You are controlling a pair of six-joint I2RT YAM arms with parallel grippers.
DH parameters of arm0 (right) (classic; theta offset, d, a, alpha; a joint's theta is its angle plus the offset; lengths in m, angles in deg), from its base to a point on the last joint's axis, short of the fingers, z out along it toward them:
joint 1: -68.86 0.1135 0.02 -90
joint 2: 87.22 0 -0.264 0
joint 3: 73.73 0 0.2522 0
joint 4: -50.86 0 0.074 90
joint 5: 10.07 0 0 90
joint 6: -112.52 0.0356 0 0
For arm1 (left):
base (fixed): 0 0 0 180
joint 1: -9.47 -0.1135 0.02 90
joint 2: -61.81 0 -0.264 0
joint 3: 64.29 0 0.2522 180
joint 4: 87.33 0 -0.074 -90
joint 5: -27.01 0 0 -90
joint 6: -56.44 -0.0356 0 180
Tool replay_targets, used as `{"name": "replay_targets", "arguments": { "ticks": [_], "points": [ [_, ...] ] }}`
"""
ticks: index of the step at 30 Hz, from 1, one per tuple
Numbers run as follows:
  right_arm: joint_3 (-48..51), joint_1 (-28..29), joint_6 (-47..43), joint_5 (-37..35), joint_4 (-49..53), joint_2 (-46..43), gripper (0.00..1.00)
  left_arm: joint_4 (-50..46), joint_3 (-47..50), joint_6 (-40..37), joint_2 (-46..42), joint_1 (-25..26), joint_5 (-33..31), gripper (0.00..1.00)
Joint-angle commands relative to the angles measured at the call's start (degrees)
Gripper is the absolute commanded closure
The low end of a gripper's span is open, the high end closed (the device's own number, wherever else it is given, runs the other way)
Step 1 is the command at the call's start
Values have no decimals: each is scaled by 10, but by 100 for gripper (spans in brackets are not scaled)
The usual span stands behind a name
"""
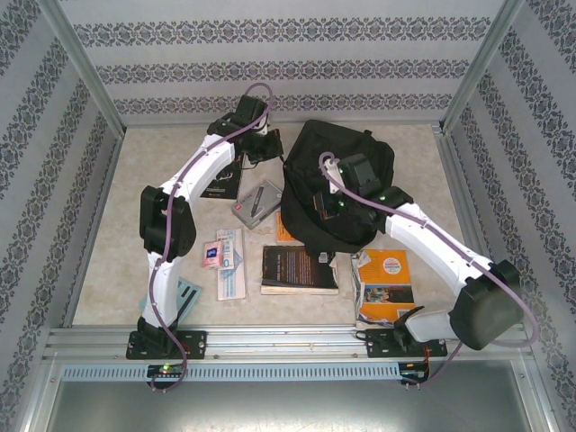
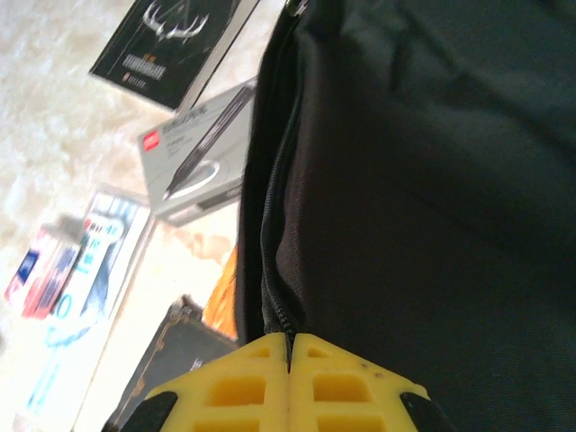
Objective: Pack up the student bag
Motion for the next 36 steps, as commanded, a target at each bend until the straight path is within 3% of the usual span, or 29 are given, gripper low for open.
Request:
{"name": "replay_targets", "arguments": {
  "ticks": [1, 3, 9, 14, 19, 23, 28, 30, 32, 33, 36],
  "points": [
    [-54, -25, 6, -56, 2, 24, 100, -32, -20, -23, -24, -12, -10, 98],
    [-88, -38, 16, -103, 1, 42, 100, -43, -25, -25, -36, -14, -21, 84],
    [-201, -47, -1, -99, 27, 122, 100, -77, -20, -32, -83, -17, -32, 47],
    [-254, -48, -22, -67, 48, 145, 100, -95, 51, -39, -143, -16, -52, 36],
    [-296, -44, -31, -45, 83, 170, 100, -86, 161, -41, -197, -14, -80, 34],
    [-275, -37, -24, -55, 79, 167, 100, -126, 218, -52, -213, -15, -132, 34],
    [-248, -25, -9, -59, 77, 162, 100, -132, 387, -11, -302, -15, -182, 32],
    [-238, -21, -7, -58, 73, 159, 100, -139, 444, -2, -334, -15, -200, 23],
    [-228, -19, -4, -55, 67, 158, 100, -131, 503, 3, -360, -18, -209, 5],
    [-225, -19, -3, -52, 64, 156, 100, -121, 532, 4, -367, -21, -207, 0],
    [-220, -19, 0, -46, 60, 154, 100, -91, 587, 14, -368, -39, -173, 0]
  ]
}}
